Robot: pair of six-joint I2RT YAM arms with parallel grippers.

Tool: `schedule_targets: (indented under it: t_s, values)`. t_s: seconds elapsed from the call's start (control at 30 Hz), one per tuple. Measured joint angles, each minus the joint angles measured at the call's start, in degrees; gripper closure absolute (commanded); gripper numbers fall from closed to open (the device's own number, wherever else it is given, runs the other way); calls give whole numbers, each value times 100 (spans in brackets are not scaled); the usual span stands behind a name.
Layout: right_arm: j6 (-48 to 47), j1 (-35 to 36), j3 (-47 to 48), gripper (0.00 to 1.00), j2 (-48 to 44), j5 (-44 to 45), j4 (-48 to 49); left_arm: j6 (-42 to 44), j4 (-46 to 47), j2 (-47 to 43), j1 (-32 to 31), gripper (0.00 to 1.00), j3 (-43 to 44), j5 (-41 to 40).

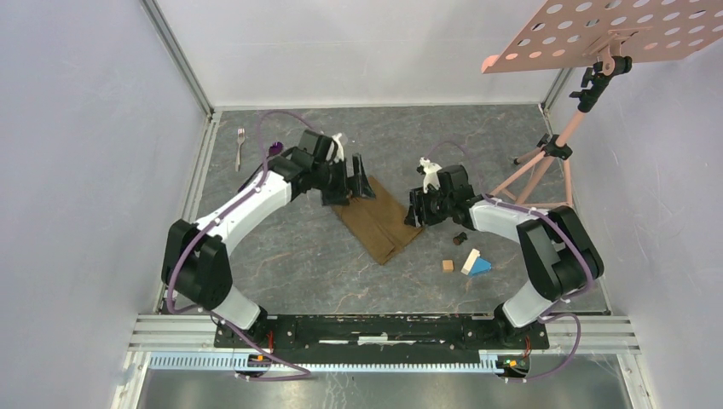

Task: Fold the napkin into a case and place the utensils inside
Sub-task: Rotate the 2/3-rectangle-folded napkin at the center of the board.

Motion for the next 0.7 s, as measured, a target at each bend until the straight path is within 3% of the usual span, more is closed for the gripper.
schedule_targets:
  t_s: [0.13, 0.27, 0.3, 0.43, 0.5, 0.7]
  values:
    - [9, 44, -258, 71, 61, 109, 103, 22, -131, -232, -391, 11, -525, -179]
    - [295, 323, -658, 75, -111, 120, 520, 20, -184, -470, -855, 12, -1027, -496]
    - [446, 483, -817, 71, -225, 109, 636, 15, -166, -549, -964, 12, -1154, -595]
    - [1185, 1128, -1471, 29, -839, -109, 911, -61, -44, -866, -1473, 10, -1622, -1182]
    - [1300, 1174, -1497, 16, -1132, 33, 710, -179, -35, -920, -1845, 10, -1705, -1615]
    - [1176, 295, -1071, 11, -1711, 1010, -236, -444, -140, -647, -2896, 24, -1412, -2688]
